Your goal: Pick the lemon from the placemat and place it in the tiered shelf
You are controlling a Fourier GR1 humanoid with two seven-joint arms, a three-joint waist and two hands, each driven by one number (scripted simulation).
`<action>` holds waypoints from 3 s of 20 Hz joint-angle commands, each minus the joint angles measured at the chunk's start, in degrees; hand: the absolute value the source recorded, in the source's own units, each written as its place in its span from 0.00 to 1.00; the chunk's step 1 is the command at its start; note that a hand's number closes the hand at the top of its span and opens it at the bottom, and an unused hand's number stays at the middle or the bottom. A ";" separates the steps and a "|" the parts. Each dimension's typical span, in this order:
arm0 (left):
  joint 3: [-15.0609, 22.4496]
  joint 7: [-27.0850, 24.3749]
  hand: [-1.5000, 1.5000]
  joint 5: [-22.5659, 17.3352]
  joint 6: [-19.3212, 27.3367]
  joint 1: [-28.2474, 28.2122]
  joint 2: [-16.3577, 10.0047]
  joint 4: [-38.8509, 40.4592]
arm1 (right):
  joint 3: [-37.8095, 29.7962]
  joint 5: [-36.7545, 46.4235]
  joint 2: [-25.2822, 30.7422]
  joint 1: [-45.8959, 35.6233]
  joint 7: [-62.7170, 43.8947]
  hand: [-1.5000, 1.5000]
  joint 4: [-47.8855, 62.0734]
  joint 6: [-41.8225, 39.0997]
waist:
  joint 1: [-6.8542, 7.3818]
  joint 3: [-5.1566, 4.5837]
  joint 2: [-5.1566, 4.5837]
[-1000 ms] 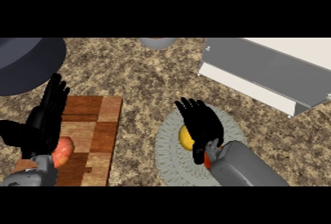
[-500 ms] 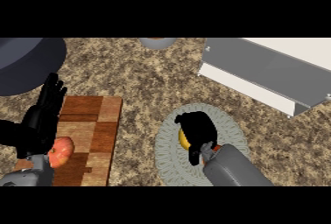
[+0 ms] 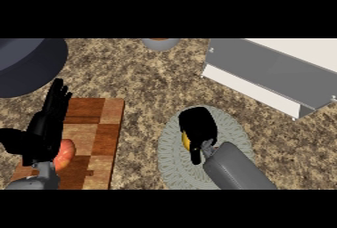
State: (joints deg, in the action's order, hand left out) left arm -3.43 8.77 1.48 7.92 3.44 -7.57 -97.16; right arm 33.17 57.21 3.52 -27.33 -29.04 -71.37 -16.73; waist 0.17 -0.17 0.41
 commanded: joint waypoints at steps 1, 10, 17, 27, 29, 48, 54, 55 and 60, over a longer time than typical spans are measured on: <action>-1.65 0.44 0.50 -1.00 -0.70 0.89 -1.24 0.77 | -6.91 2.02 -2.79 1.11 -12.78 1.00 2.36 4.34 | -0.75 0.14 -0.39; -0.66 0.62 0.50 -0.73 -0.65 1.12 -0.40 0.04 | -5.83 -8.21 -3.49 -2.15 -42.06 1.00 -1.59 21.54 | 1.34 0.19 -0.49; -1.76 1.03 0.50 -1.15 -0.69 1.85 -0.81 1.88 | -7.10 -1.24 -3.48 -10.11 -49.25 1.00 -16.55 26.69 | -0.23 0.11 0.36; -2.09 -0.21 0.50 0.27 -0.03 0.79 -1.18 2.32 | -16.35 15.43 -3.48 -18.75 -56.12 1.00 -23.80 14.46 | -1.81 0.03 0.62; -1.70 0.52 0.50 -0.06 0.33 1.26 -0.43 1.11 | -18.11 16.04 -3.48 -18.87 -56.15 1.00 -23.84 12.37 | -1.09 0.07 0.41; -2.37 3.40 0.50 -1.43 -1.89 -0.74 -1.71 -3.62 | -41.46 19.18 0.27 -13.33 -33.08 1.00 -20.81 21.52 | 0.21 0.19 -0.44; -1.95 0.80 0.50 -1.47 -2.68 -0.29 -0.84 -2.09 | -45.63 17.06 2.22 -16.99 -26.56 1.00 -9.92 29.60 | 0.42 0.18 -0.50; 0.89 2.68 0.50 0.92 -0.66 -1.37 1.18 -4.44 | -45.26 19.19 1.07 -16.34 -27.09 1.00 -6.63 34.00 | 0.61 0.19 -0.54; -2.04 1.88 0.50 -1.21 -3.23 1.07 -1.18 -0.62 | -47.44 15.03 4.88 -18.45 -23.00 1.00 -0.85 32.88 | 0.44 0.17 -0.52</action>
State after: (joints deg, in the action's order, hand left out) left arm -4.88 10.13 1.65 6.46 5.30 -7.92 -96.88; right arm -11.72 74.50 5.33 -44.50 -54.22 -78.81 14.78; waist 0.54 -0.35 0.46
